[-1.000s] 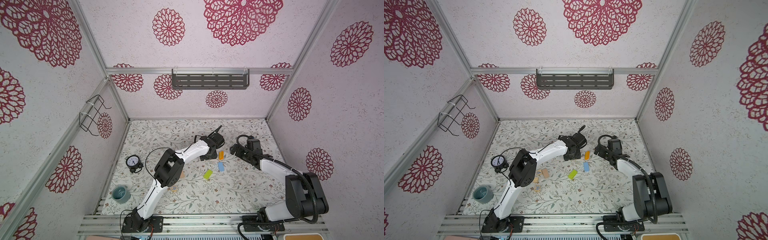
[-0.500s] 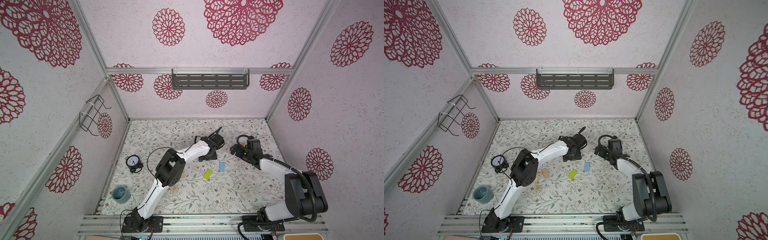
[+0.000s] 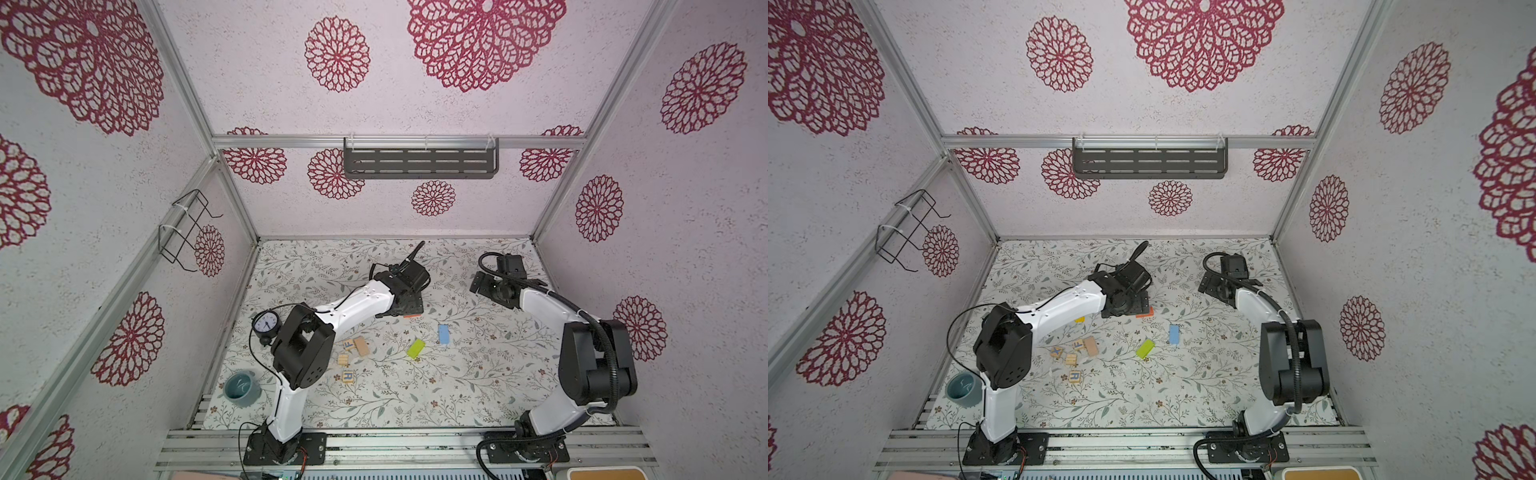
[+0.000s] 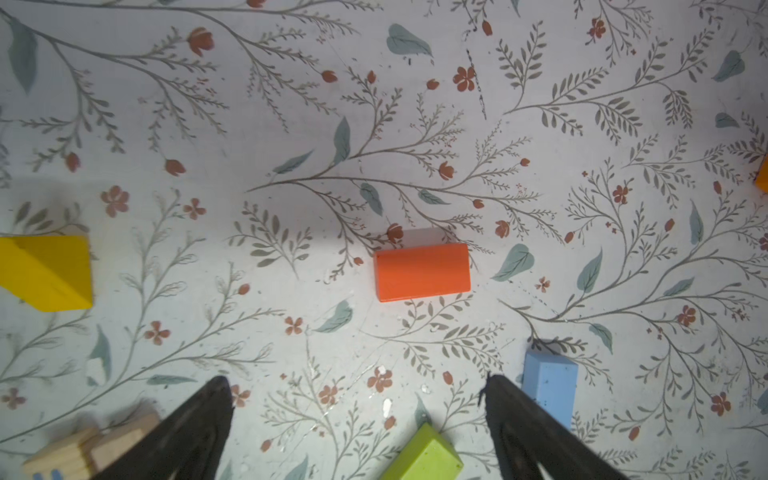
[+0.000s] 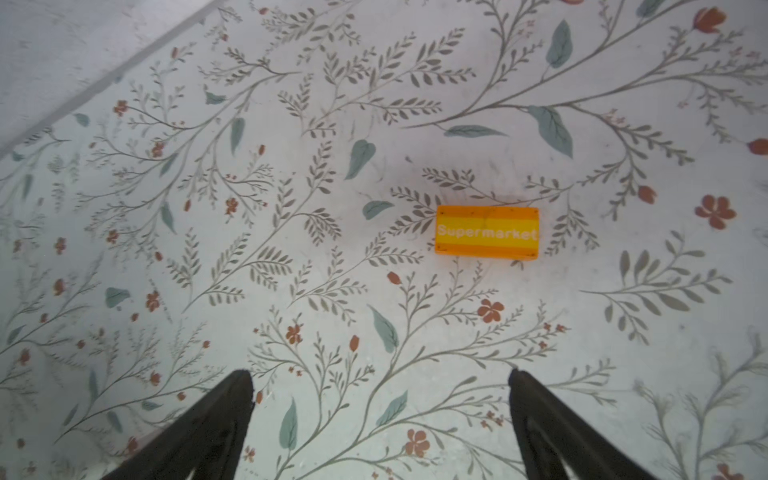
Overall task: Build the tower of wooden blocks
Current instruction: 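Grasp the 'Supermarket' block with the right gripper while the left gripper releases, then carry the 'Supermarket' block with the right gripper toward the red-orange block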
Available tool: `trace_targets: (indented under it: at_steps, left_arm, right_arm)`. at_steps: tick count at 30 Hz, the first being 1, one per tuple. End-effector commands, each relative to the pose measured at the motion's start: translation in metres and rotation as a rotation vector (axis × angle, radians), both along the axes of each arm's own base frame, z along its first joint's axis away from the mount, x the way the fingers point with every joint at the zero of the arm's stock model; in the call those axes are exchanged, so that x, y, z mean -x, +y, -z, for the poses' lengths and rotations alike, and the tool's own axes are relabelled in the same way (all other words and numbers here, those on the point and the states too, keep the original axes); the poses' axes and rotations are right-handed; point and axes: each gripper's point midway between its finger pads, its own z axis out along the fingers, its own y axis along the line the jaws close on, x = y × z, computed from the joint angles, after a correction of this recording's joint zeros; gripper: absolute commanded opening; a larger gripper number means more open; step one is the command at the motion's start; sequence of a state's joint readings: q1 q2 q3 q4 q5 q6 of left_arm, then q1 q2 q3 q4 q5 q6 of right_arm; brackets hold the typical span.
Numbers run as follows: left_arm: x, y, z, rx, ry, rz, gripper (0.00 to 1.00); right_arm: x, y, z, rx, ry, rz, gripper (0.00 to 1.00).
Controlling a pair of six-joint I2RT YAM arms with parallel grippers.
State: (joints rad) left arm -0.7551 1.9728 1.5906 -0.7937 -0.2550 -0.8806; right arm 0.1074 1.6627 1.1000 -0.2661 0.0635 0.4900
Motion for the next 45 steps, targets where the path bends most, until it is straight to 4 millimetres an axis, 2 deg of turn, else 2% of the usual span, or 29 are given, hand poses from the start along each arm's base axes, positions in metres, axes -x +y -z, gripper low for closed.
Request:
trace_targets:
  at_steps: [1,5,10,14,18,23,32,41,45]
  left_arm:
    - [-0.005,0.013,-0.009,0.018,-0.072,0.011,0.97]
    - [0.001,0.033,0.001,0.027,-0.074,0.002,0.97]
    - [0.008,0.052,0.012,0.091,-0.072,-0.020,0.97]
    - [0.011,0.064,0.015,0.087,-0.078,-0.033,0.97]
    - [0.012,0.068,0.012,0.113,-0.086,-0.041,0.97]
    - [0.013,0.072,0.010,0.108,-0.087,-0.043,0.97]
    - [0.014,0.078,0.022,0.102,-0.053,-0.060,0.97]
    - [0.013,0.079,0.030,0.088,-0.033,-0.073,0.97]
    - [0.011,0.078,0.031,0.087,-0.027,-0.076,0.97]
  right_arm:
    - [0.006,-0.024,0.004,0.111,0.076,0.072,0.99]
    - [0.002,-0.037,0.010,0.158,0.127,0.089,0.98]
    - [-0.004,-0.046,0.016,0.175,0.191,0.067,0.90]
    - [-0.010,-0.054,0.021,0.181,0.226,0.070,0.90]
    - [-0.018,-0.056,0.028,0.150,0.234,0.061,0.91]
    - [-0.027,-0.052,0.040,0.130,0.271,0.010,0.86]
    - [-0.040,-0.050,0.056,0.105,0.276,-0.008,0.80]
    - [-0.045,-0.059,0.066,0.125,0.292,0.005,0.75]
    - [-0.046,-0.061,0.068,0.134,0.297,0.002,0.68]
